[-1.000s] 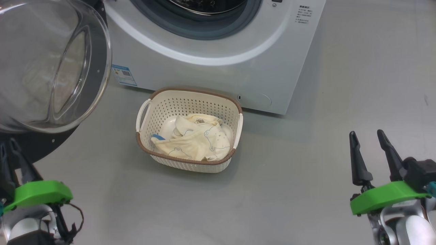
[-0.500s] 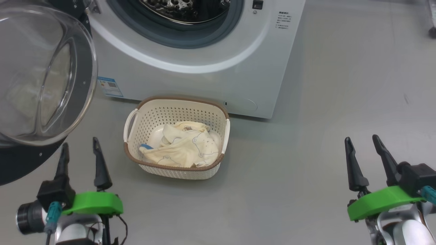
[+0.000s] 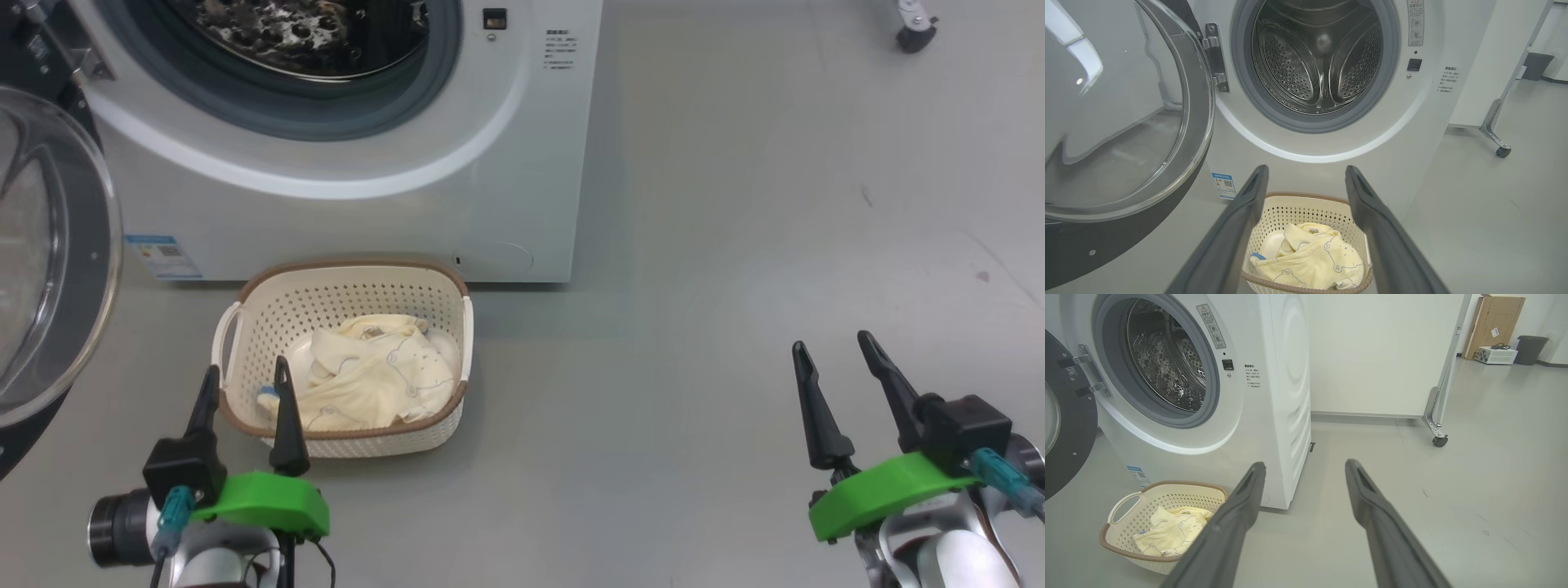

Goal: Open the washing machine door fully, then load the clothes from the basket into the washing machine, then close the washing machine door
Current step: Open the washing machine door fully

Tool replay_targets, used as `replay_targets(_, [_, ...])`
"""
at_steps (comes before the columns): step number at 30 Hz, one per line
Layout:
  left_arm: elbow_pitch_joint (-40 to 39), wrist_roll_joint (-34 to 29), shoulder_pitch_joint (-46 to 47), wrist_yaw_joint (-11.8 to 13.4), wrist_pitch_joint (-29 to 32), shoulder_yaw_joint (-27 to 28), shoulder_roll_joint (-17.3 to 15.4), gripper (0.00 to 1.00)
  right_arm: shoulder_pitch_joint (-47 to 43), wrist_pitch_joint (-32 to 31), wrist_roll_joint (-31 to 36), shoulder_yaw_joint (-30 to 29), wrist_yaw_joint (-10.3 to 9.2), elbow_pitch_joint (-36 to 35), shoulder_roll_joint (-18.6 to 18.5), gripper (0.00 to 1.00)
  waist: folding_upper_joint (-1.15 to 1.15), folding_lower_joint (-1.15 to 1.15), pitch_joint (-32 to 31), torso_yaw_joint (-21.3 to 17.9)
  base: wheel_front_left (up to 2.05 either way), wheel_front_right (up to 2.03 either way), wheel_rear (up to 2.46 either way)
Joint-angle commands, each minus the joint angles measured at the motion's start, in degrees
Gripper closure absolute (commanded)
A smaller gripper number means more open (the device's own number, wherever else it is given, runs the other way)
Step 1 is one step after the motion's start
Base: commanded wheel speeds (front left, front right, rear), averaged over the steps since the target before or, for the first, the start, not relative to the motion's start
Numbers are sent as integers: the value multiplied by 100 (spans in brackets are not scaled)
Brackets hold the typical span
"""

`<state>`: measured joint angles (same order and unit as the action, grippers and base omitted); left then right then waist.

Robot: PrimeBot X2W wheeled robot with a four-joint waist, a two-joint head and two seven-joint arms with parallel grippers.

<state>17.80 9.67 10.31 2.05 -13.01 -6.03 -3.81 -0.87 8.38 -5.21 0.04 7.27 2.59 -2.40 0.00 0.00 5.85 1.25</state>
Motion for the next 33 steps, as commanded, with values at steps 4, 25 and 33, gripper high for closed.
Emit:
replay_targets(4, [-150, -6, 245, -23, -77, 106, -73, 0, 206, 21, 74, 164, 22, -162, -48, 0, 0, 0, -46, -275, 0, 0, 0])
replay_targets(25, [-139, -31, 125, 141, -130, -19, -131, 0, 183, 52, 76, 158, 22, -173, -48, 0, 0, 0, -142, -424, 0, 0, 0])
replay_targets(33, [-182, -41, 91, 172, -140, -72, -175, 0, 164, 54, 67, 149, 22, -170, -48, 0, 0, 0, -178, -435, 5, -5, 0])
